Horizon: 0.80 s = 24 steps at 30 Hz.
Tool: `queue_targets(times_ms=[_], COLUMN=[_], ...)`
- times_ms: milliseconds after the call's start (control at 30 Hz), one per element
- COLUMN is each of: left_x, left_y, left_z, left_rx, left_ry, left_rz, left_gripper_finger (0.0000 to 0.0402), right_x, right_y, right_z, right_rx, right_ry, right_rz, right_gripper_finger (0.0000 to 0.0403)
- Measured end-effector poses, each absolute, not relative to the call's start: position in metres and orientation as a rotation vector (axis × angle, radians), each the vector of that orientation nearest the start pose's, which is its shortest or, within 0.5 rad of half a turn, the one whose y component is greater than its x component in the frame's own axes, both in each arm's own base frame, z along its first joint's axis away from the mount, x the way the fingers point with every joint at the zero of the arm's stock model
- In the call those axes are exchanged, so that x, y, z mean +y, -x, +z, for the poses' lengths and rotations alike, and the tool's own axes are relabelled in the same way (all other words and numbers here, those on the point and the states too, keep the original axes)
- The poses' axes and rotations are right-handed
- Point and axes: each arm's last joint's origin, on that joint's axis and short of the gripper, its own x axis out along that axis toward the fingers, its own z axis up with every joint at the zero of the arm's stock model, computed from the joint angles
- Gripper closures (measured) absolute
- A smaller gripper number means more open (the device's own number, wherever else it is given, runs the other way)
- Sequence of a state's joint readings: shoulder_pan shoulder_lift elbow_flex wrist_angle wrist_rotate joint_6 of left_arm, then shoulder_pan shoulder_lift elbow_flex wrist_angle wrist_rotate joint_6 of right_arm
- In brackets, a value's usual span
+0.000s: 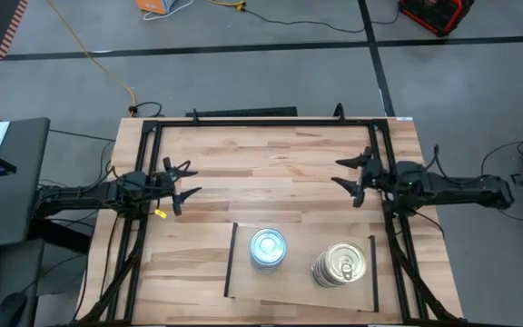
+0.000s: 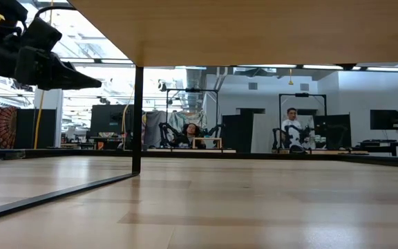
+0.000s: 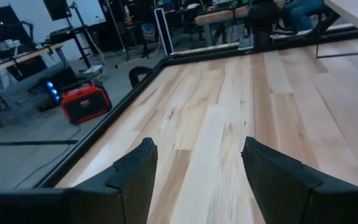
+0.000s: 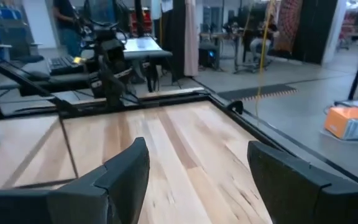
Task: Stack canned seafood by type on shelf
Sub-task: Return to Home Position
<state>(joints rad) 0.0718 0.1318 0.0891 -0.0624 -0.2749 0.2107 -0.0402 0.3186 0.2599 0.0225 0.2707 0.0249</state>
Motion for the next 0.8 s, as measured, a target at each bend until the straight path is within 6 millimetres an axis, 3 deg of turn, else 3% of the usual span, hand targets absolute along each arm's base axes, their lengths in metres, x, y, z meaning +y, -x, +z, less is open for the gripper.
queue_targets(times_ms=[367,533,800], left_x=[0.015,0.015,0.015], left_y=[-0.1,-0.1,-0.1], left_z=[0.177,0.177,0.178], left_rx=[0.152,0.162,0.153], left_ry=[-0.248,-0.304,-0.253], left_rz=[0.331,0.327,0.331], left_gripper_finger=[0.0173,0.0173,0.0173], right_x=[-0.014,-0.013,-0.013], right_y=[-0.1,-0.096,-0.096], right_z=[0.175,0.172,0.171], right_rx=[-0.043,-0.059,-0.052], right_ry=[-0.025,-0.006,0.047], right_rz=[-0.328,-0.319,-0.316], right_gripper_finger=[0.0108,0.0108,0.0108])
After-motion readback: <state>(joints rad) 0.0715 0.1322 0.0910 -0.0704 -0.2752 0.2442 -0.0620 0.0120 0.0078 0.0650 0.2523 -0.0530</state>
